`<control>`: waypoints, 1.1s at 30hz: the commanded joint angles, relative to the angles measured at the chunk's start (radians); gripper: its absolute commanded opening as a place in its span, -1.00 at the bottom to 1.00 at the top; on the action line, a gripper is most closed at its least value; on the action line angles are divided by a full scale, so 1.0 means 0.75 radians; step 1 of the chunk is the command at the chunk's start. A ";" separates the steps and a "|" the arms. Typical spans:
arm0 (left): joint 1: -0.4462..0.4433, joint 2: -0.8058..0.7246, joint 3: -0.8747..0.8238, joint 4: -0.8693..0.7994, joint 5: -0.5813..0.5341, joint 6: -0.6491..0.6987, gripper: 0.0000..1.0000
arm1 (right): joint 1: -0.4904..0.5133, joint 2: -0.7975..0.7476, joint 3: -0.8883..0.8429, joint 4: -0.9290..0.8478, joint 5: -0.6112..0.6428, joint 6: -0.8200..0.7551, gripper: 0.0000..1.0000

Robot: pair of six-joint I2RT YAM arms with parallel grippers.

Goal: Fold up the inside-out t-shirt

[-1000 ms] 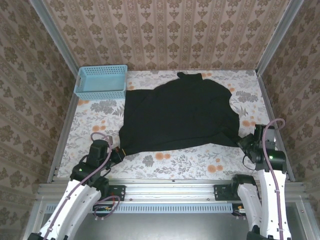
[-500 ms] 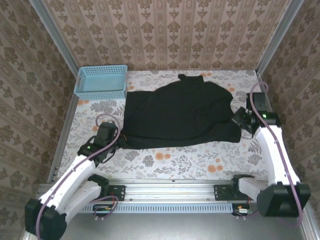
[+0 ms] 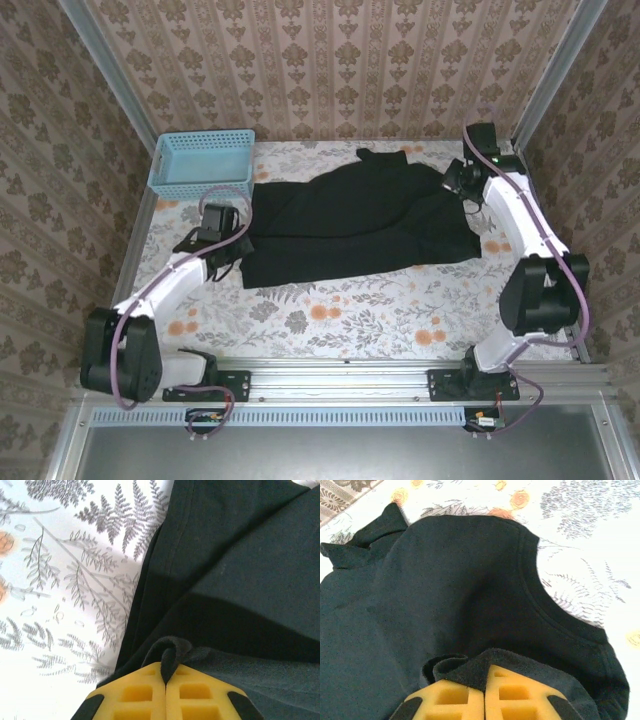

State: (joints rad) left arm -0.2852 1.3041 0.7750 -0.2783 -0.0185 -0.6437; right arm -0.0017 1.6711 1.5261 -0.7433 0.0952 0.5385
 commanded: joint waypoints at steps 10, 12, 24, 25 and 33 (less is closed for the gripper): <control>0.008 0.122 0.142 -0.132 -0.007 0.115 0.14 | -0.034 -0.033 -0.060 -0.014 0.054 -0.125 0.24; -0.057 0.026 0.075 -0.125 -0.014 0.090 0.14 | -0.035 -0.139 -0.225 0.027 0.012 -0.115 0.26; -0.198 0.076 -0.176 0.187 0.176 0.015 0.00 | -0.172 -0.096 -0.561 0.204 -0.065 -0.050 0.40; -0.196 0.101 -0.175 0.204 0.178 0.021 0.00 | -0.172 -0.066 -0.556 0.213 -0.064 -0.042 0.40; -0.104 0.199 -0.203 0.200 0.186 0.002 0.00 | -0.221 0.065 -0.581 0.243 -0.083 0.048 0.04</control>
State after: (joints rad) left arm -0.3908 1.4502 0.6369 -0.1383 0.1162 -0.6212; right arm -0.1425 1.7157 1.1046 -0.5785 0.0505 0.5293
